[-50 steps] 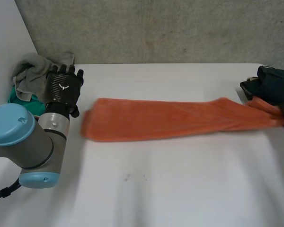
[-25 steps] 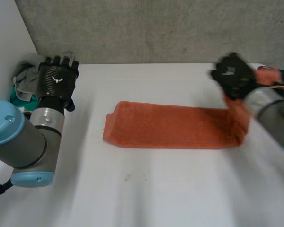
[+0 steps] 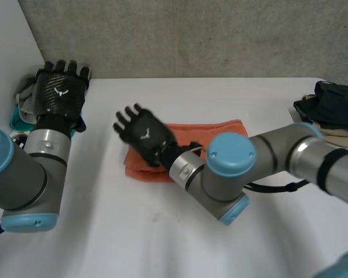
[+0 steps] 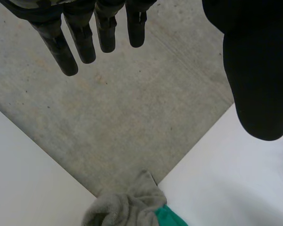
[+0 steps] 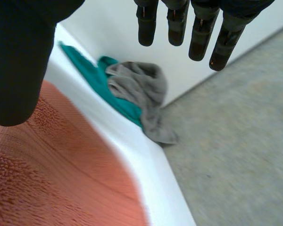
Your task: Fold the laundry.
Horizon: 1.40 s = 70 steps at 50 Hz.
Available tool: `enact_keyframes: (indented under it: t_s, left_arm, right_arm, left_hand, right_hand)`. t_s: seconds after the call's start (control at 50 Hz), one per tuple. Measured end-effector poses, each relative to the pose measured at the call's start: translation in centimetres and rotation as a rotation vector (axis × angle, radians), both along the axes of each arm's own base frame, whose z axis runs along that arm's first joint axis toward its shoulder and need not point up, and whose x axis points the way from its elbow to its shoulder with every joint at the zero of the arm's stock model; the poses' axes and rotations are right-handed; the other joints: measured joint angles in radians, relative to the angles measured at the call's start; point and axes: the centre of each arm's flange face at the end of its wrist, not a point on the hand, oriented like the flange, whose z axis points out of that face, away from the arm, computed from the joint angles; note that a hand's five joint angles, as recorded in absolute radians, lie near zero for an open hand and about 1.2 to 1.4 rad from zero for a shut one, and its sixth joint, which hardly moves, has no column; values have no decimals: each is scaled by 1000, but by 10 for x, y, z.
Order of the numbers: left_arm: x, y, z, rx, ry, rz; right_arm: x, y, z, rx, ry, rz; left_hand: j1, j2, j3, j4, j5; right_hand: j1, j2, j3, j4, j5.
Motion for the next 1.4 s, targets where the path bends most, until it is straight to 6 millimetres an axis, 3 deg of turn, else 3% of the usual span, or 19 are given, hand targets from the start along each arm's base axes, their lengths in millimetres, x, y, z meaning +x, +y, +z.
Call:
enact_keyframes:
  t_s: [0.08,0.1,0.16,0.18,0.24,0.32,0.4,0.44,0.5,0.72,0.96,0.98,1.14,1.24,1.32,1.4]
  left_arm:
    - [-6,-1,7,-22,11,-16]
    - [-11,0,10,-30,19,-30]
    - [-19,3,13,-38,31,-56]
    - [-26,6,13,-37,41,-82]
    - [-42,11,9,-22,54,-131]
    - [-62,18,-6,22,52,-191]
    - [-77,21,-22,65,35,-225]
    - [-88,21,-39,107,13,-245]
    - [-96,16,-57,149,-13,-252]
    - [-99,-3,-98,270,-79,-220]
    - [-90,-7,-103,303,-91,-173]
    - [-89,-7,-103,302,-90,-165]
    - [-87,-8,-104,305,-90,-151]
    - [-86,-6,-104,307,-92,-151]
    - [-87,-5,-103,308,-93,-154]
    - [-87,-3,-103,308,-93,-157]
  right_arm:
    - [-17,-8,23,43,-42,-100]
    - [-37,-19,38,92,-82,-199]
    - [-60,-29,50,151,-118,-299]
    - [-79,-34,57,206,-136,-373]
    - [-109,-38,60,302,-135,-471]
    - [-142,-38,49,431,-86,-571]
    - [-159,-39,38,502,-47,-621]
    - [-176,-42,22,565,-13,-672]
    - [-185,-48,9,597,-6,-703]
    - [-190,-62,-17,755,-133,-713]
    - [-181,-63,-30,862,-199,-644]
    - [-179,-65,-33,860,-197,-641]
    - [-180,-71,-39,824,-199,-645]
    - [-187,-70,-31,779,-177,-654]
    - [-196,-68,-24,726,-135,-666]
    - [-202,-67,-22,686,-94,-675]
  left_hand:
    - [0,0,0,0,0]
    - [0,0,0,0,0]
    - [0,0,0,0,0]
    - [0,0,0,0,0]
    - [0,0,0,0,0]
    - [0,0,0,0,0]
    - [0,0,0,0,0]
    - [0,0,0,0,0]
    - [0,0,0,0,0]
    - [0,0,0,0,0]
    - [0,0,0,0,0]
    - [0,0,0,0,0]
    - [2,0,0,0,0]
    - [4,0,0,1,0]
    - [4,0,0,1,0]
    - [4,0,0,1,0]
  right_hand:
    - [0,0,0,0,-1]
    - [0,0,0,0,-1]
    - [0,0,0,0,-1]
    - [0,0,0,0,-1]
    - [0,0,0,0,-1]
    - [0,0,0,0,-1]
    - [0,0,0,0,-1]
    - [2,3,4,1,-1]
    - [11,33,41,16,32]
    - [253,312,318,293,270]
    - [397,482,480,454,424]
    - [501,601,605,574,543]
    - [780,950,928,949,912]
    - [780,950,929,950,912]
    - [584,689,696,680,688]
    - [589,691,686,670,677]
